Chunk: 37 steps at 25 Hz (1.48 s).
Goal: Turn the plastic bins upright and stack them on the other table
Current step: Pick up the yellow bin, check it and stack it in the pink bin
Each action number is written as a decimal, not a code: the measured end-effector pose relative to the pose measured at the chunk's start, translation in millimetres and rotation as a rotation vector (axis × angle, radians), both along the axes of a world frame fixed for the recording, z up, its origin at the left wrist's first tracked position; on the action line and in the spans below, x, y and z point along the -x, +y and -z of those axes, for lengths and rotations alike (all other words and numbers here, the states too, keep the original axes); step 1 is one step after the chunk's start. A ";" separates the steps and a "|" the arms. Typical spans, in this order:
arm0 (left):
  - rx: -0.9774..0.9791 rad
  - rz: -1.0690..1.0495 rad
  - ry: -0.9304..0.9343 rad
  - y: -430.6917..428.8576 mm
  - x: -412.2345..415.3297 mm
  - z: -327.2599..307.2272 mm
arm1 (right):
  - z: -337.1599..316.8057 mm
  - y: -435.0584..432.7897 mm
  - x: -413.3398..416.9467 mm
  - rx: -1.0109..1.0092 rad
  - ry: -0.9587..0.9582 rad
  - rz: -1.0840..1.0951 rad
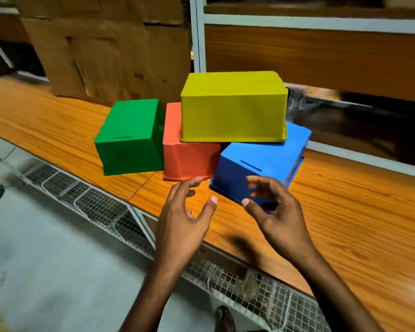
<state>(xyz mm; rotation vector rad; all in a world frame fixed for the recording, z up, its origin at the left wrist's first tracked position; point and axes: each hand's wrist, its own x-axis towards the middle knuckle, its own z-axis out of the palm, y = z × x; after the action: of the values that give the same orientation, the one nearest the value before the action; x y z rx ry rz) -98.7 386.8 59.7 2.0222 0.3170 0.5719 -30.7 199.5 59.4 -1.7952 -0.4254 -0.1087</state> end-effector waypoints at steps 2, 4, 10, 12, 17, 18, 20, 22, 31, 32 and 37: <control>-0.006 -0.001 -0.024 20.2 -30.5 0.3 | 0.2 23.5 -31.7 0.000 -0.012 0.018; 0.014 0.008 -0.048 36.7 -59.1 -0.7 | -4.9 44.7 -58.3 0.003 -0.016 0.031; 0.150 0.105 -0.093 83.9 -145.5 -10.1 | -26.5 89.8 -126.3 0.071 -0.142 0.135; 0.156 0.134 -0.140 109.5 -176.6 -22.5 | -31.3 108.9 -139.9 0.069 -0.162 0.195; 0.168 0.244 -0.159 183.5 -269.0 -48.3 | -40.9 173.3 -154.4 0.095 -0.229 0.345; 0.164 0.251 -0.172 194.2 -288.6 -52.6 | -42.3 187.5 -156.7 0.111 -0.245 0.375; 0.187 0.255 -0.202 209.9 -325.7 -66.0 | -44.0 216.5 -163.6 0.116 -0.250 0.465; 0.268 0.271 -0.145 221.5 -359.8 -80.0 | -44.6 247.1 -169.2 0.070 -0.200 0.585; 0.440 0.590 0.306 226.0 -421.2 -95.6 | -57.9 293.7 -182.7 -0.148 0.105 0.877; 0.464 0.581 0.292 224.9 -417.3 -94.6 | -58.9 291.8 -183.2 -0.147 0.112 0.877; 0.549 0.631 0.181 218.1 -376.2 -106.4 | -66.8 244.5 -172.4 -0.225 0.118 0.920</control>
<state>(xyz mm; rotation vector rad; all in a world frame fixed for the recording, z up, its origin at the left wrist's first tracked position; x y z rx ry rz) 277.5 604.9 166.1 1.5168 -0.0668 -0.0940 141.8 444.1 126.2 -1.6335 0.5069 -0.6570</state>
